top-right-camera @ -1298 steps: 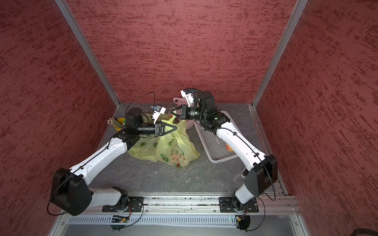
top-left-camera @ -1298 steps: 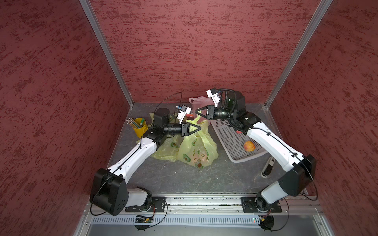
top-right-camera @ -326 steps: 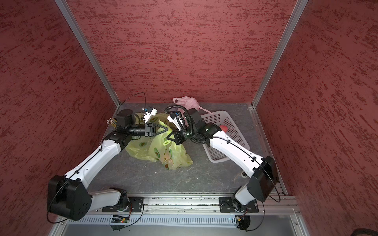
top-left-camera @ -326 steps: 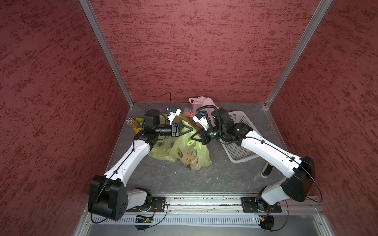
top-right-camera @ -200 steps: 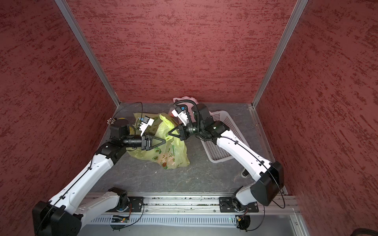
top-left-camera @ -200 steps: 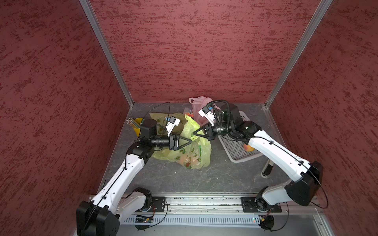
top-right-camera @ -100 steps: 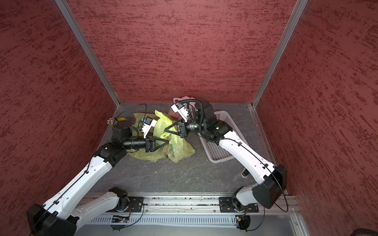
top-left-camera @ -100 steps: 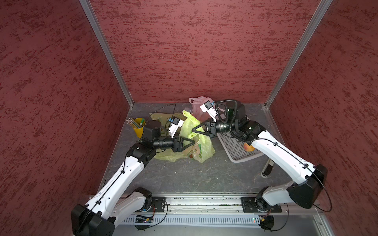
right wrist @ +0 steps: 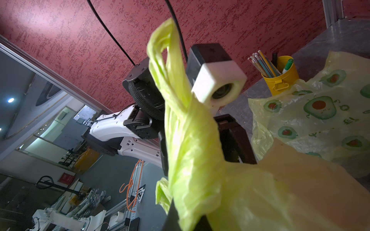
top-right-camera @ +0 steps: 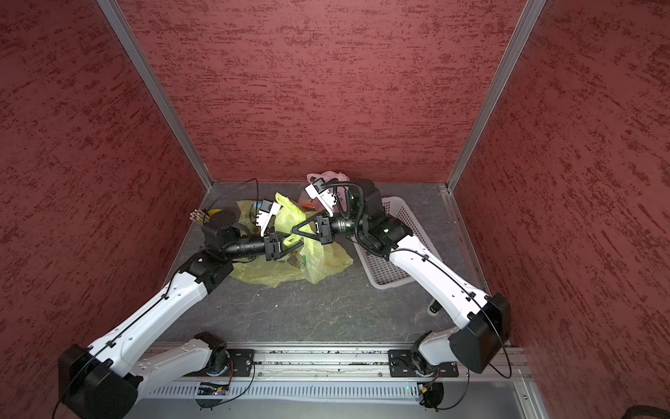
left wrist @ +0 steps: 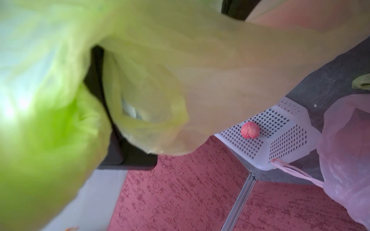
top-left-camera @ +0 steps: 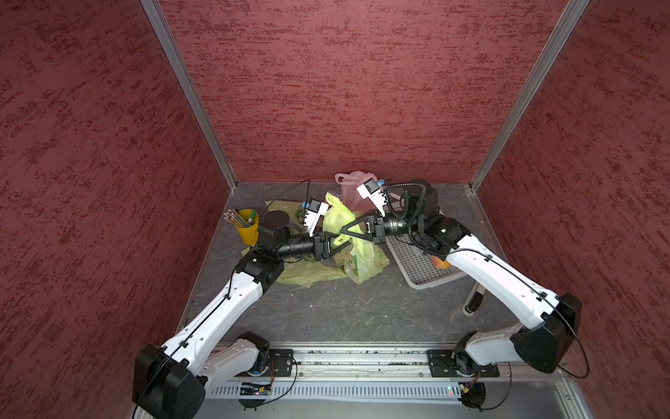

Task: Place the peach into a plastic bag & tie a knot
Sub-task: Cross the plastic bag at the center of the board.

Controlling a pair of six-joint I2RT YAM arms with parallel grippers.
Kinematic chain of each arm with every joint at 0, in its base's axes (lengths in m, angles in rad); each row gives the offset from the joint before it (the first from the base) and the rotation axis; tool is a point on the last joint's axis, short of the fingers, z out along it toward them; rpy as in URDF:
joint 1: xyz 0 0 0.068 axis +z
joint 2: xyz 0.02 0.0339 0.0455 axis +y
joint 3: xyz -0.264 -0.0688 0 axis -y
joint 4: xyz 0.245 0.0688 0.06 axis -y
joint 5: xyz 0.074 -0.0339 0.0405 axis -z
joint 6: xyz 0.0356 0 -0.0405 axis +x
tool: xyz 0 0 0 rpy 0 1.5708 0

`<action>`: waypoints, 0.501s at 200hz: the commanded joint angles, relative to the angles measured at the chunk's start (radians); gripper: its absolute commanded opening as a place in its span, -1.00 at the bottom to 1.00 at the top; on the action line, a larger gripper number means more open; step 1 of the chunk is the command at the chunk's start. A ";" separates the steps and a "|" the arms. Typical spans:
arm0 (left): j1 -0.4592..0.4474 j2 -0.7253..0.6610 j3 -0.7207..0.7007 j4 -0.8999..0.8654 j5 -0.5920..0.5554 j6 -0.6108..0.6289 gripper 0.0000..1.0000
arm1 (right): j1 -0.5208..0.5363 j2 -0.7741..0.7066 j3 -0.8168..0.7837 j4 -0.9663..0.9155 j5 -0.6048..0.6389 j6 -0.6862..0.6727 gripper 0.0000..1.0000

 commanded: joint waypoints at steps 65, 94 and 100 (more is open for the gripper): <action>0.032 -0.039 0.053 -0.100 -0.017 -0.017 -1.00 | -0.015 -0.048 0.036 -0.209 0.131 -0.152 -0.72; 0.095 -0.105 0.086 -0.278 0.025 0.036 -1.00 | -0.030 -0.044 0.063 -0.299 0.176 -0.209 -0.81; 0.109 -0.119 0.093 -0.304 0.036 0.044 -1.00 | -0.031 -0.043 0.066 -0.312 0.181 -0.215 -0.82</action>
